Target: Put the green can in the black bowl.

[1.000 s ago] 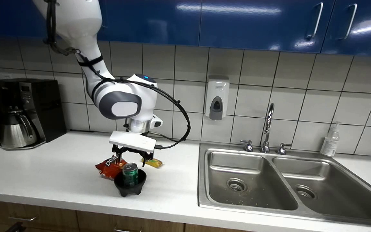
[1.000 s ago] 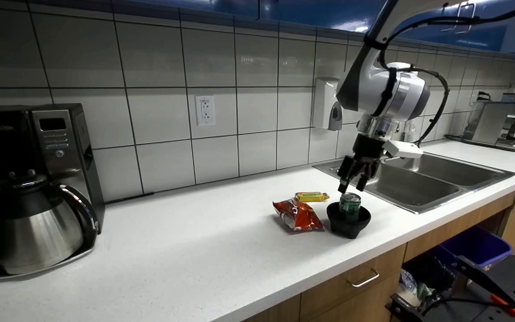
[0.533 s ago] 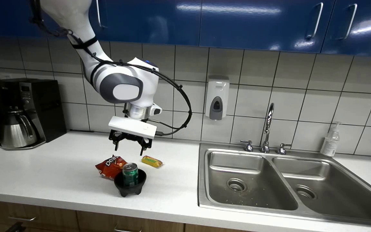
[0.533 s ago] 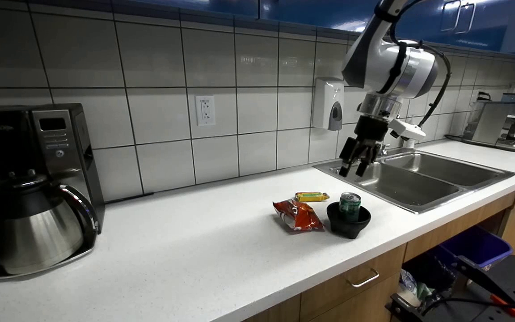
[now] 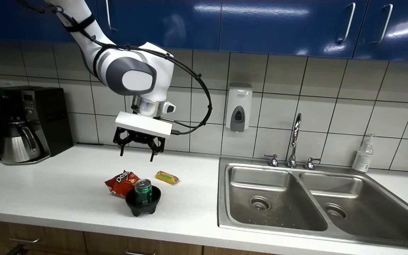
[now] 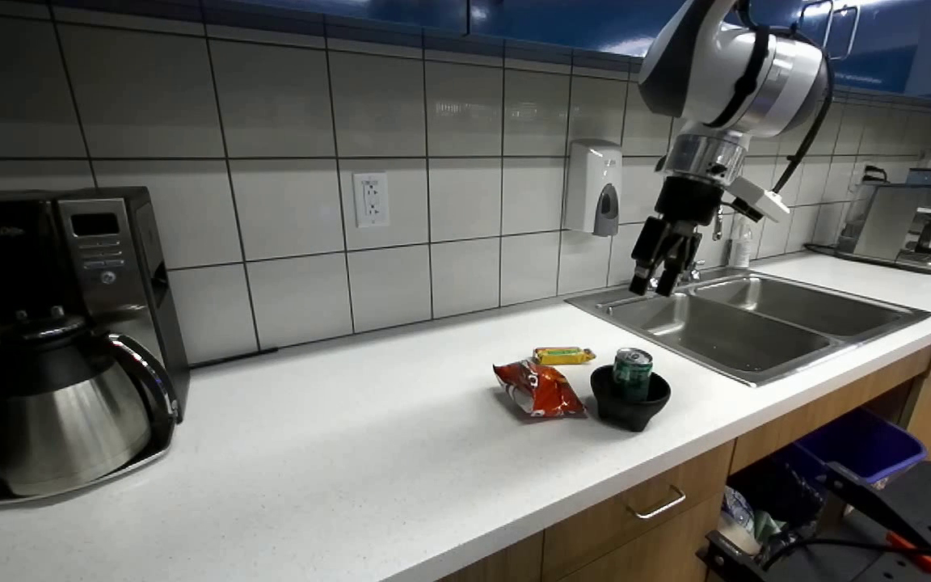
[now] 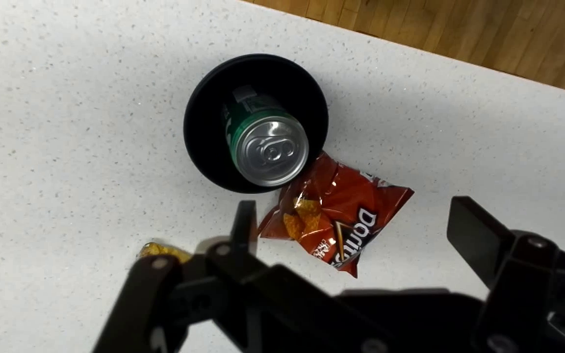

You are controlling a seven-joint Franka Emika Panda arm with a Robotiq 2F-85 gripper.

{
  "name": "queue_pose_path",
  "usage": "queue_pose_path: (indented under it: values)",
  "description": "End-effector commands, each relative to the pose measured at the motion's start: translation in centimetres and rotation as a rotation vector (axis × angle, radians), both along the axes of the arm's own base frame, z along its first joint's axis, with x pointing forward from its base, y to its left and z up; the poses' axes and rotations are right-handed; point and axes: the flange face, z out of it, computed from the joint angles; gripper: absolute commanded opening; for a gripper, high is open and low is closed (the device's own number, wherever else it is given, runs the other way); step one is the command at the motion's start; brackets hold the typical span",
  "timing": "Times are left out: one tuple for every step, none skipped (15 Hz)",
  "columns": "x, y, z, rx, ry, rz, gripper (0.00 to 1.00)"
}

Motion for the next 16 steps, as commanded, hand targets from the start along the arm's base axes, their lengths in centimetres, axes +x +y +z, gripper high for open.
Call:
queue_pose_path:
  values:
    - [-2.3,0.9,2.6,-0.009,-0.001,0.058,1.0]
    - [-2.7,1.1,3.0,-0.012,0.0,0.071,1.0]
    - [-3.2,1.4,3.5,-0.017,0.003,0.089,1.0]
    - [-3.6,1.7,3.9,-0.023,0.004,0.104,1.0]
    - [-4.0,1.9,4.3,-0.029,0.004,0.119,1.0]
    - [-4.5,2.2,4.7,-0.036,0.003,0.134,1.0]
    - [-4.9,2.4,5.0,-0.04,0.003,0.146,1.0]
    - [-5.2,2.6,5.4,-0.045,0.005,0.161,1.0]
    - [-5.6,2.8,5.7,-0.048,0.013,0.173,1.0]
    - [-5.9,3.0,6.0,-0.05,0.02,0.186,1.0]
    - [-6.1,3.1,6.2,-0.054,0.03,0.196,1.0]
    - [-6.2,3.2,6.3,-0.053,0.038,0.206,1.0]
    - [-5.1,2.8,5.4,-0.048,0.026,0.192,1.0]
    - [-5.3,2.9,5.6,-0.049,0.029,0.199,1.0]
    - [-5.4,3.0,5.7,-0.048,0.028,0.201,1.0]
    - [-5.5,3.0,5.8,-0.049,0.028,0.202,1.0]
